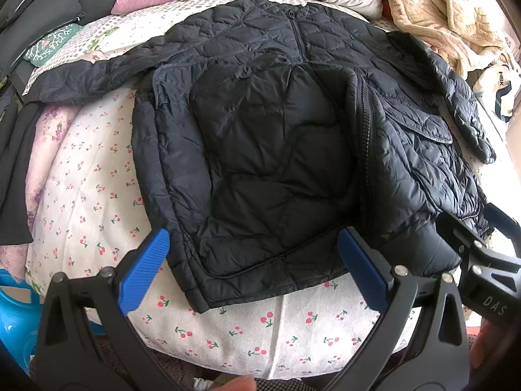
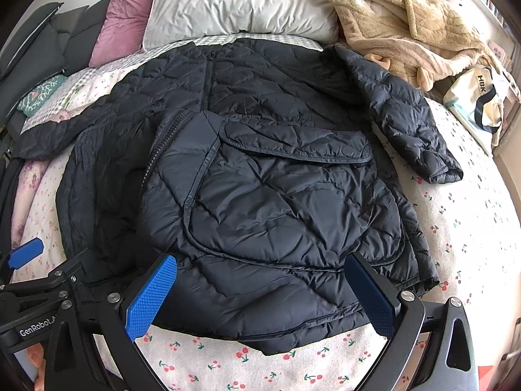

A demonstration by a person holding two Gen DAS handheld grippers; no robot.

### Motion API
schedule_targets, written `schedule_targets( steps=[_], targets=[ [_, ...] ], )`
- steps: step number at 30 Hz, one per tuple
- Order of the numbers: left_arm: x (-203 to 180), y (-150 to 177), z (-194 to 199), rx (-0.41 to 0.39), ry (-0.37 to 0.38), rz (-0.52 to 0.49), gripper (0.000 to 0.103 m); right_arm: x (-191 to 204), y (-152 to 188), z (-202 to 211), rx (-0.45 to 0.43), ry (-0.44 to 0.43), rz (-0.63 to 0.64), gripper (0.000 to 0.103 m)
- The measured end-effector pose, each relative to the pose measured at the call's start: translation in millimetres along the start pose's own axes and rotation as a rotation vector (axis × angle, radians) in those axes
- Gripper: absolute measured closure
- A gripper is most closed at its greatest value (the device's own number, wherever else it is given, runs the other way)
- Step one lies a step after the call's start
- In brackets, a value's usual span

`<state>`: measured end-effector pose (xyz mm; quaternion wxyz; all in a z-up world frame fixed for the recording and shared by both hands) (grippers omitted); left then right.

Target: Fold large clothes

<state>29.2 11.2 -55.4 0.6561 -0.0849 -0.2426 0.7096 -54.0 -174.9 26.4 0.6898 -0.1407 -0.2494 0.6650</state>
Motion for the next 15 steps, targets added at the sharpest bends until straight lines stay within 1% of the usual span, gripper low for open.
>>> schedule_targets(
  steps=[15],
  targets=[
    [-0.3,-0.5,0.7,-0.002,-0.001,0.001,0.000,1.4,1.7,-2.2,0.003,-0.007,0.001,0.000]
  ],
)
Point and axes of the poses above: each gripper's, at about its wrist camera, not at the fingertips, and z roughly against the way its jaws point, x to its left, y to its underside, the point moved 5 cm from there along -z, roughly the way its jaws point, and after that the axes turned 13 degrees about -y, right-handed, at the moved point
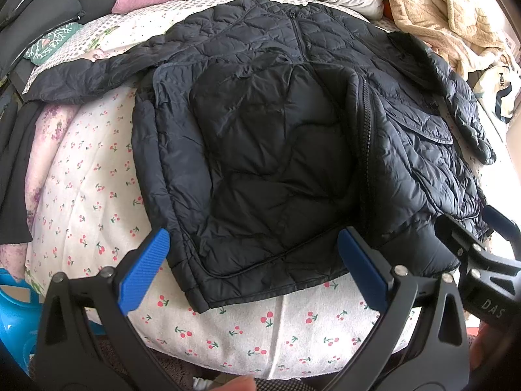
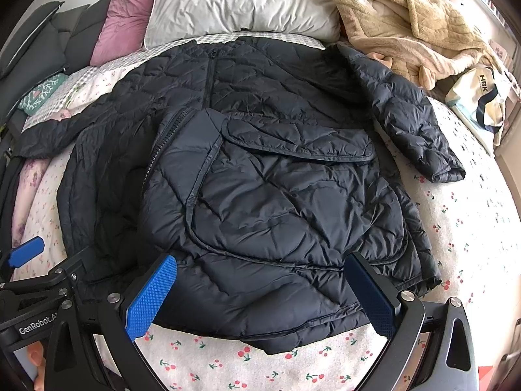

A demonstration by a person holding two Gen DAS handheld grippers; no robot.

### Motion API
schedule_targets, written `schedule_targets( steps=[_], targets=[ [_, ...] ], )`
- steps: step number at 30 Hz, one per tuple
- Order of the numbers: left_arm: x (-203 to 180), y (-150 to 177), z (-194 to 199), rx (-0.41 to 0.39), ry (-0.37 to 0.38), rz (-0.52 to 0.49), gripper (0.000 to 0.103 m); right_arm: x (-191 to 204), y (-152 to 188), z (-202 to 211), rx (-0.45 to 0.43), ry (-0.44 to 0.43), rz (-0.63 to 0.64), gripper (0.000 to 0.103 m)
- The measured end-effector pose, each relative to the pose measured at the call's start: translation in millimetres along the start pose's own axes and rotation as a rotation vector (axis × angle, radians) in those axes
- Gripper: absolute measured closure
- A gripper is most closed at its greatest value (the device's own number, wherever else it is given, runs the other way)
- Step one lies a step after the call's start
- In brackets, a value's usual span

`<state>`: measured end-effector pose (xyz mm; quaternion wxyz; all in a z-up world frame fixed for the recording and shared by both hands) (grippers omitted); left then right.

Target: Fold large clothes

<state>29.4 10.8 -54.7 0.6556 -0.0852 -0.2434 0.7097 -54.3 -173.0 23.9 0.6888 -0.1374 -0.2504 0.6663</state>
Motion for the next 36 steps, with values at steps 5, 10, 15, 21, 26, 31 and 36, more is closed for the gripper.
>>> schedule_targets(
  steps=[5,10,15,21,26,31,36],
  targets=[
    [-1,1,-2,0.008,-0.002,0.004,0.000,-3,-1,6,-0.018,-0.006,-0.007,0.000],
    [0,0,0,0.002,-0.002,0.016,0.000,-8,-2,8,-0.019,-0.005,-0.020,0.000],
    [2,-1,0,0.004,0.002,0.024,0.000,-10,-2,7,-0.016,-0.005,-0.027,0.000],
    [16,-8,6,-0.066,0.012,0.073,0.000,-12,-6,10,-0.038,0.053,0.011,0.000],
    [25,-15,7,-0.097,0.042,0.092,0.000,-23,-9,13,-0.059,0.023,-0.017,0.000],
    [26,-18,-3,-0.060,0.120,0.032,0.000,-38,-13,19,-0.091,-0.002,-0.037,0.000],
    [44,-19,-31,0.065,0.260,0.030,0.000,-81,-17,29,-0.130,-0.176,-0.209,0.000]
  ],
)
Point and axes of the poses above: each gripper's, at about its wrist camera, not at the fingertips, and z roughly against the way its jaws point, x to its left, y to its underside, the point moved 5 cm from there along -z, roughly the way its jaws point, and after that the axes turned 13 degrees about -y, right-handed, at the moved point
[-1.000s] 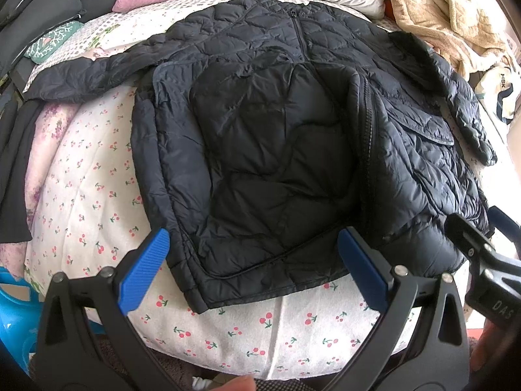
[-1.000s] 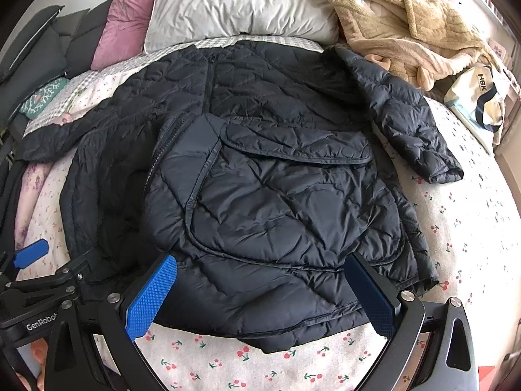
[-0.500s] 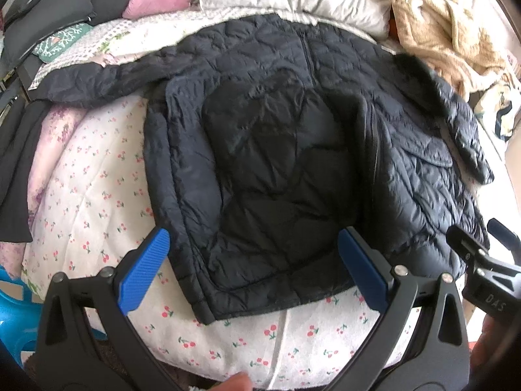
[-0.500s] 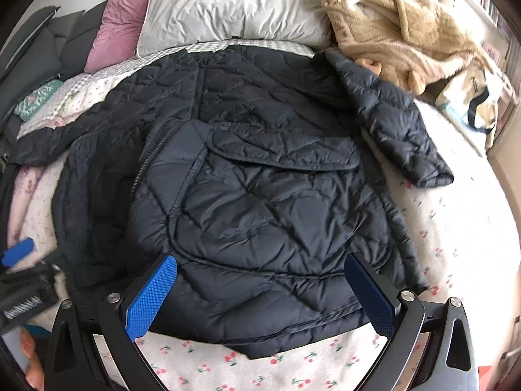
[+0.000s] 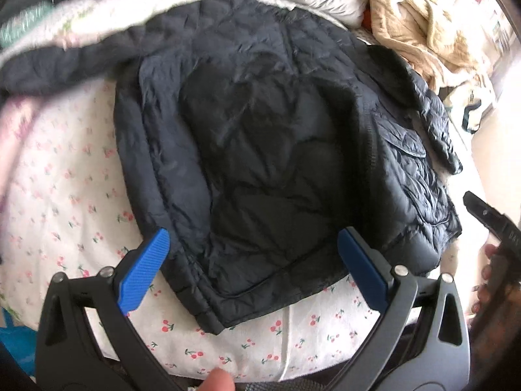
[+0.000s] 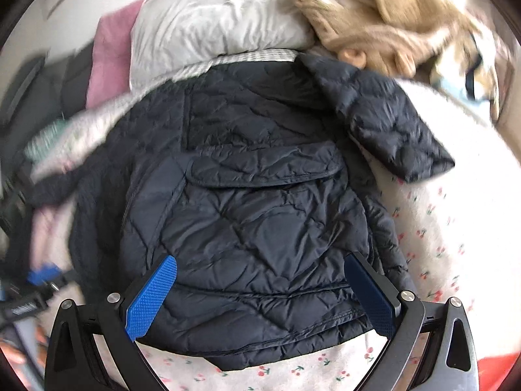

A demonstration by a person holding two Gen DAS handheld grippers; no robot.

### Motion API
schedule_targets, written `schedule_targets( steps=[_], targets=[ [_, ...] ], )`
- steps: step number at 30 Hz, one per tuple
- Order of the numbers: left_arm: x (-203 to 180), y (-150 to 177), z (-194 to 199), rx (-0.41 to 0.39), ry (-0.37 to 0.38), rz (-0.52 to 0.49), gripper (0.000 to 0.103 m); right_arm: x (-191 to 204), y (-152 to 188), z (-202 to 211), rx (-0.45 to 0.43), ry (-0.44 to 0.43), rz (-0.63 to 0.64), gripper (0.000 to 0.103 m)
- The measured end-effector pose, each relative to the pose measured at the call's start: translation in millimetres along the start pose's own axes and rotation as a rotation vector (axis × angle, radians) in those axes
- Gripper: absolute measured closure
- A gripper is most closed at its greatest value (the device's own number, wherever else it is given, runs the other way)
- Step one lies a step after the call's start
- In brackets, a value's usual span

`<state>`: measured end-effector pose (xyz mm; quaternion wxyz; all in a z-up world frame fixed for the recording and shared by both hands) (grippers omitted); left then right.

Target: Fold large clothes

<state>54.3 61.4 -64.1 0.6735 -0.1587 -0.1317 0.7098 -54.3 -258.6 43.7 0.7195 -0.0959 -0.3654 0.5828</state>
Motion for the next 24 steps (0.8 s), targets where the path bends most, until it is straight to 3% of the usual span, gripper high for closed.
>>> schedule_targets(
  steps=[3,8,10,14,17,20,22,23,24],
  targets=[
    [19,1,-12,0.041,0.021,0.024,0.000,-37,-8,10,-0.027,-0.092,-0.095,0.000],
    [44,14,-37,0.107,0.064,0.074,0.004,-104,-9,23,-0.052,-0.075,-0.227,0.000],
    [45,25,-49,0.162,0.122,0.092,0.007,-123,-5,25,-0.054,-0.098,-0.277,0.000],
    [45,44,-65,0.231,0.162,0.099,0.022,-142,9,13,0.003,-0.214,-0.396,0.000],
    [43,46,-64,0.217,0.176,0.108,0.028,-139,20,-5,0.077,-0.261,-0.436,0.008],
    [37,51,-65,0.225,0.237,0.129,0.042,-134,26,-20,0.122,-0.294,-0.465,0.030],
    [32,53,-66,0.236,0.267,0.120,0.061,-128,28,-29,0.144,-0.326,-0.482,0.062],
    [31,53,-64,0.243,0.285,0.117,0.078,-125,26,-28,0.135,-0.318,-0.476,0.074],
    [33,50,-56,0.241,0.301,0.115,0.085,-122,24,-25,0.116,-0.306,-0.457,0.087]
  ],
)
Point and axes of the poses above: each gripper's, at about its wrist camera, not at the fingertips, and z roughly against the way its jaws point, x to its left, y to its underside, the point moved 5 cm from there along -z, roughly the way its jaws point, and after that the axes turned 13 degrees about -y, right-handed, at the moved point
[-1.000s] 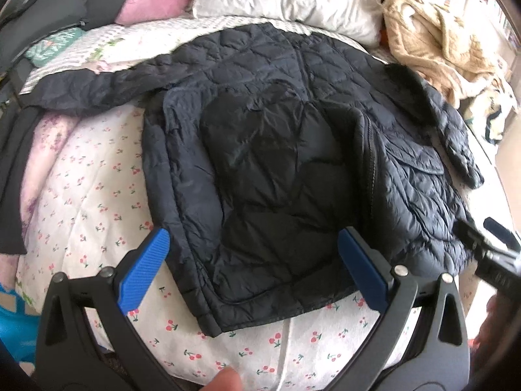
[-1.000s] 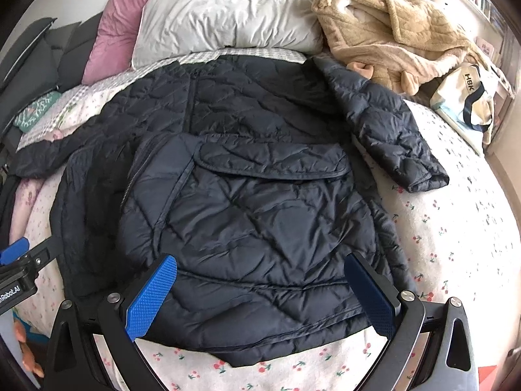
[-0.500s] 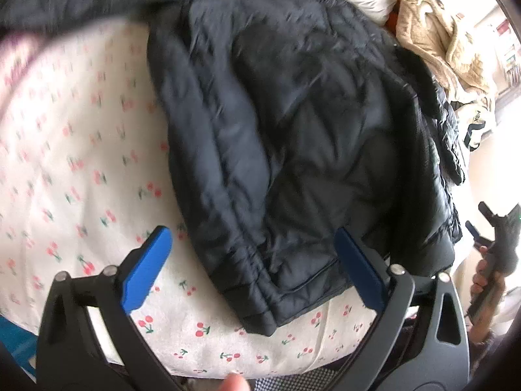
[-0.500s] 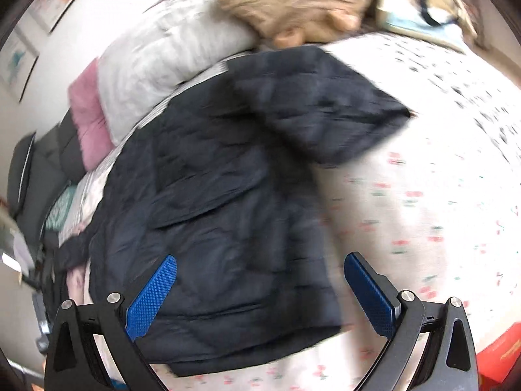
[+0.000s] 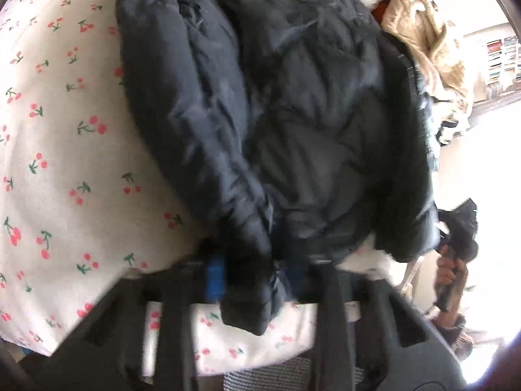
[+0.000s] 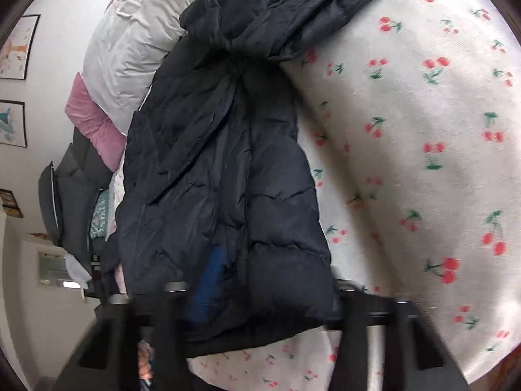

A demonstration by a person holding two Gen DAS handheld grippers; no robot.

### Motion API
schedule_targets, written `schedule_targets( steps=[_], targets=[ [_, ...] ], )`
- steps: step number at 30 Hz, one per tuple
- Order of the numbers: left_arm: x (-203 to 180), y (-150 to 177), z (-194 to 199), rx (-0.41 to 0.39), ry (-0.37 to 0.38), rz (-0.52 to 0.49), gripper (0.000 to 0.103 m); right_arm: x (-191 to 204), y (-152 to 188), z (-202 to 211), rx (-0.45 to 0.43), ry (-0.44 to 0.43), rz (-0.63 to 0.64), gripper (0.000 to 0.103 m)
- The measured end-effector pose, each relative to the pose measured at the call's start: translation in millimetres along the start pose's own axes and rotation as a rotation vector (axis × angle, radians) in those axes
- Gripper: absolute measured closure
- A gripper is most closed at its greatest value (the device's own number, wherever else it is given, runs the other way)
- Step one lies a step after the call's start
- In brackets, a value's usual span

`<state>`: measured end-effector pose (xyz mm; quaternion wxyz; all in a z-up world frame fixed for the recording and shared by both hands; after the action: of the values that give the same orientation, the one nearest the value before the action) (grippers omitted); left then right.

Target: Fold large clothes

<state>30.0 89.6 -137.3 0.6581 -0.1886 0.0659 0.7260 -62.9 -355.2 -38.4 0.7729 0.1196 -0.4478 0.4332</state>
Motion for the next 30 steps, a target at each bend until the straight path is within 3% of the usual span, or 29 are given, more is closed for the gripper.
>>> schedule_targets(
  steps=[3,6,8,10,14,16,18,20,21,22,23,24,26,27,30],
  targets=[
    [3,-7,52,-0.116,0.068,-0.028,0.089,19,-2,12,-0.056,-0.009,0.077,0.092],
    [20,-8,100,-0.246,0.039,-0.065,0.090,34,5,25,-0.079,0.013,0.157,0.093],
    [38,-7,114,-0.273,-0.007,-0.067,0.091,38,13,27,-0.065,0.036,0.178,0.093],
    [60,-5,115,-0.251,-0.047,-0.058,0.091,38,17,28,-0.042,0.078,0.211,0.094],
    [100,7,82,-0.107,-0.168,-0.076,0.091,23,32,14,0.087,0.320,0.328,0.095],
    [101,16,51,0.008,-0.232,-0.113,0.089,6,39,-1,0.151,0.408,0.328,0.094],
    [92,16,38,0.017,-0.293,-0.191,0.085,-1,42,-13,0.190,0.497,0.355,0.091],
    [83,7,44,-0.014,-0.346,-0.224,0.075,5,40,-14,0.173,0.571,0.386,0.082],
    [83,3,49,-0.043,-0.371,-0.226,0.058,7,39,-14,0.162,0.596,0.395,0.067],
    [84,-2,56,-0.076,-0.418,-0.223,0.050,9,38,-10,0.141,0.631,0.401,0.055],
    [85,-5,62,-0.103,-0.464,-0.222,0.037,12,39,-2,0.116,0.634,0.403,0.055],
    [83,-12,75,-0.158,-0.509,-0.221,0.035,17,38,5,0.091,0.620,0.397,0.052],
    [73,-27,97,-0.260,-0.543,-0.223,0.033,39,31,20,-0.001,0.631,0.433,0.035],
    [64,-35,106,-0.311,-0.551,-0.223,0.027,52,28,26,-0.043,0.633,0.461,0.027],
    [33,-54,115,-0.400,-0.508,-0.248,0.022,96,16,14,-0.107,0.593,0.533,0.020]
  ],
)
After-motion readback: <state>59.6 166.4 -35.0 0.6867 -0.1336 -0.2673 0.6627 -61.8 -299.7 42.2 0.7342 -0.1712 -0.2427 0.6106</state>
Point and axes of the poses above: each gripper's, at about its wrist camera, not at the fingertips, and z roughly against the way its jaws point, x to its left, y to its underside, the point moved 5 cm from there along -z, roughly the way its jaws point, and after that the axes turned 13 degrees about -y, right-handed, at the moved point
